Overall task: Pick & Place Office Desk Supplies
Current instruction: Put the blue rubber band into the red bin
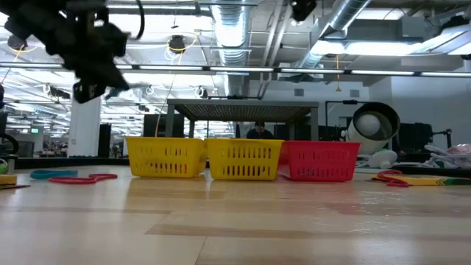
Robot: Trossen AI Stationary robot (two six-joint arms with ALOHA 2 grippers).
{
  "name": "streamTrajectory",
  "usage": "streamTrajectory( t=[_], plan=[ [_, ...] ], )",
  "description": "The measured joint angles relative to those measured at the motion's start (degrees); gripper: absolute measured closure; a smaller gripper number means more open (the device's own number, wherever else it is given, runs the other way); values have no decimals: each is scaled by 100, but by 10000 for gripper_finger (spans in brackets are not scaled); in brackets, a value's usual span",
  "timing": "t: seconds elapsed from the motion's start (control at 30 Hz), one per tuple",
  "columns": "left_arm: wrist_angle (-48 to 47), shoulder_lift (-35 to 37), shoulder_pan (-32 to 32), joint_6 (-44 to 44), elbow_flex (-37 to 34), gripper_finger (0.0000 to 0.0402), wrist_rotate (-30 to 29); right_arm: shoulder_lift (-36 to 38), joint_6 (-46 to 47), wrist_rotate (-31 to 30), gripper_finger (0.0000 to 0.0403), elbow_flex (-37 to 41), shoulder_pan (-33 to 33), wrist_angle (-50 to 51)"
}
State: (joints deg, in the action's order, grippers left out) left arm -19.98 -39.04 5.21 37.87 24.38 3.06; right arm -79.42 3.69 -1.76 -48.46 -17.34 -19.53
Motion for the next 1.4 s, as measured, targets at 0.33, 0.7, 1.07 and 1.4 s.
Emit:
streamTrajectory(
  t=[0.33, 0.7, 1.07, 1.4],
  plan=[
    [1235, -52, -782, -331, 4, 401, -392, -1147, 299, 20, 159, -640, 261, -249],
    [2455, -910, -1208, -966, 74, 401, -1624, -2096, 389, 20, 159, -1554, 403, -366],
    [2486, -1752, -1405, -1686, 963, 401, -1751, -2281, 509, -133, 159, -1684, 597, -212],
    [2437, -1828, -1471, -1819, 1034, 401, -2020, -1836, 125, -959, 159, -1682, 535, 346]
  ],
)
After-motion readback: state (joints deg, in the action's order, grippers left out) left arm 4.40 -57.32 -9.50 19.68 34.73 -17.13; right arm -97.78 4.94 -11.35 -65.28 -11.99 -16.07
